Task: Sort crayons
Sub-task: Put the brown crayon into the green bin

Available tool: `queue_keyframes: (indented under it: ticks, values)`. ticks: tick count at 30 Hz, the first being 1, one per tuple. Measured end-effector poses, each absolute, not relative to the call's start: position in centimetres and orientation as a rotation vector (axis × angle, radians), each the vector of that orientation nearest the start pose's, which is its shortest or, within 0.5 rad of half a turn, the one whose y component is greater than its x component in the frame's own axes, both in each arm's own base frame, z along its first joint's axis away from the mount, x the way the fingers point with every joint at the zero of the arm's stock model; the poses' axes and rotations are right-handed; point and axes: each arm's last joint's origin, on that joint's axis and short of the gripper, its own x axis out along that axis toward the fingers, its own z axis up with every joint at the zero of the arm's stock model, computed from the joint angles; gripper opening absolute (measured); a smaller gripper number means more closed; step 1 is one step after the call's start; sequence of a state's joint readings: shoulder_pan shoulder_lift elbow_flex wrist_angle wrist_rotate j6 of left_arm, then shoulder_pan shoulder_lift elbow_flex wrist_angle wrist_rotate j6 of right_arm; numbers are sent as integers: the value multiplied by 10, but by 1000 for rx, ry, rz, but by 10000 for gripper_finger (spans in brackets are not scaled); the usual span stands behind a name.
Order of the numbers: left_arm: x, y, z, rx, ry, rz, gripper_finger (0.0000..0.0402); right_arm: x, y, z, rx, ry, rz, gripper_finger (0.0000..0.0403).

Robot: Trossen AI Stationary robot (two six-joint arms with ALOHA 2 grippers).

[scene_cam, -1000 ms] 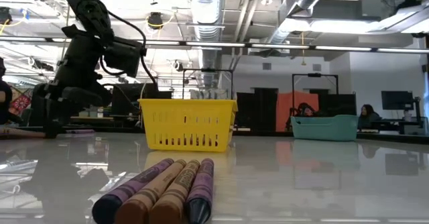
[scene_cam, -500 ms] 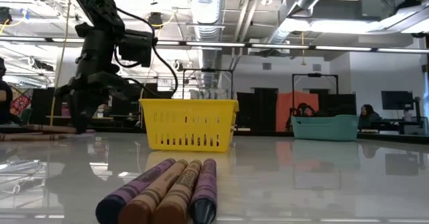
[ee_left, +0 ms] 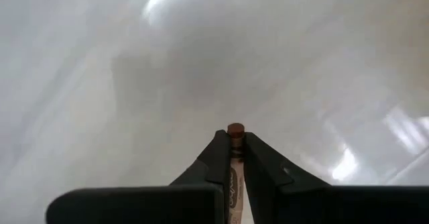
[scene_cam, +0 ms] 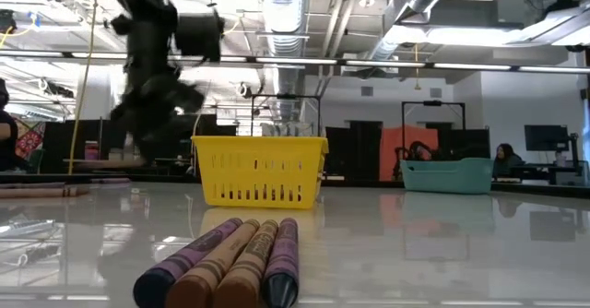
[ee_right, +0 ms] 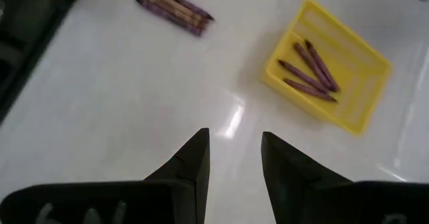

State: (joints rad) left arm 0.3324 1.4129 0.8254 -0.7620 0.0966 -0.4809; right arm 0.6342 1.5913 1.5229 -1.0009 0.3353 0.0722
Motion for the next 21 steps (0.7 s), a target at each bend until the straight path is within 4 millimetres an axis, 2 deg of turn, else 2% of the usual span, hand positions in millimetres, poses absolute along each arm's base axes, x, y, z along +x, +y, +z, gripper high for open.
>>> queue_keyframes:
  ticks: [5, 9, 12, 15, 21]
  values:
    - [252, 64, 243, -562, 903, 379, 13, 273, 184, 300, -355, 887, 199, 129]
    - [266, 40, 296, -446, 595, 208, 13, 276, 169, 276, -279, 869, 5, 125]
    - [269, 17, 324, -359, 438, 78, 13, 276, 160, 269, -228, 780, -49, 122]
    - [273, -7, 336, -277, 348, -21, 13, 276, 154, 275, -175, 620, -30, 122]
    - [273, -39, 341, -155, 292, -86, 13, 269, 133, 309, -82, 284, -1, 137]
